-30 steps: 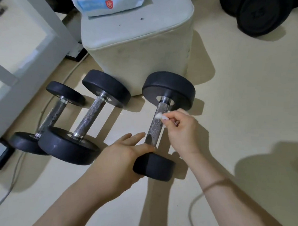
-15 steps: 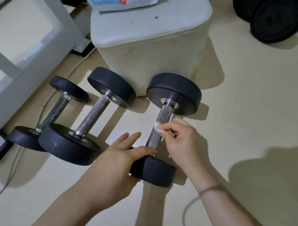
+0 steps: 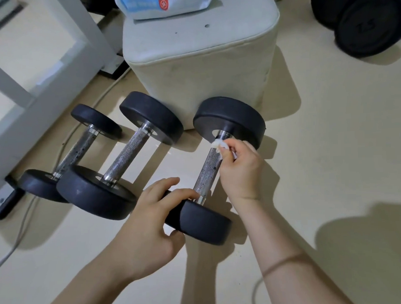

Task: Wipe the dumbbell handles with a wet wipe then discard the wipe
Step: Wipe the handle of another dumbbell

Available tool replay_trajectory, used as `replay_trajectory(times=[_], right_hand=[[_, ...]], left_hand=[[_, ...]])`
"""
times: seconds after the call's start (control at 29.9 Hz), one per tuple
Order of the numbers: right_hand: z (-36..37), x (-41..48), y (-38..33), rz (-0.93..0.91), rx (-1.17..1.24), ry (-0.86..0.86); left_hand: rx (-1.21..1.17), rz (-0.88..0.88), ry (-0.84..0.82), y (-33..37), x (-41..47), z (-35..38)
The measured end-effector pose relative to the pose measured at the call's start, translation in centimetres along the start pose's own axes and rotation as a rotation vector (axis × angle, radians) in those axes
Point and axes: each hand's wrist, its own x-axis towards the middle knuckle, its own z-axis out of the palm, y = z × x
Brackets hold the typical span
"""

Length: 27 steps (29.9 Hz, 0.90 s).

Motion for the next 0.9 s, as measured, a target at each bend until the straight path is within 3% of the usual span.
replay_trajectory(times=[0.1, 0.27, 0.43, 0.6, 0.64, 0.77, 0.84, 0.9], right_hand=[[-0.4, -0.4, -0.2, 0.071, 0.032, -0.075], [-1.8, -2.4, -1.0, 0.057, 0.095, -0.431], [-0.8, 1.3, -0.8, 0.057, 0.021, -0.112], [-1.3, -2.5, -1.7, -0.068, -0.008, -0.420], [-1.6, -2.5, -1.7, -0.068, 0.011, -0.438], [-0.9, 0.6, -0.7, 0.075, -0.037, -0.247], [-1.4, -0.8, -0.9, 0.098, -0.014, -0.310], [-3.0, -3.0, -1.5, 0.134, 0.038, -0.492]], left_hand=[[-0.058, -0.023, 0.015, -0.2, 0.5, -0.1], [-0.182, -0.050, 0.000, -1.1, 0.9, -0.6], [-0.354, -0.133, -0.010, -1.3, 1.5, -0.9], [-0.487, -0.203, -0.016, -2.2, 1.6, -1.1], [-0.507, -0.206, -0.022, -2.2, 1.5, -1.1], [-0.592, -0.252, -0.092, -2.5, 1.7, -1.2], [-0.642, -0.261, -0.122, -2.6, 1.9, -1.2], [-0.672, -0.248, -0.122, -2.7, 2.0, -1.2]])
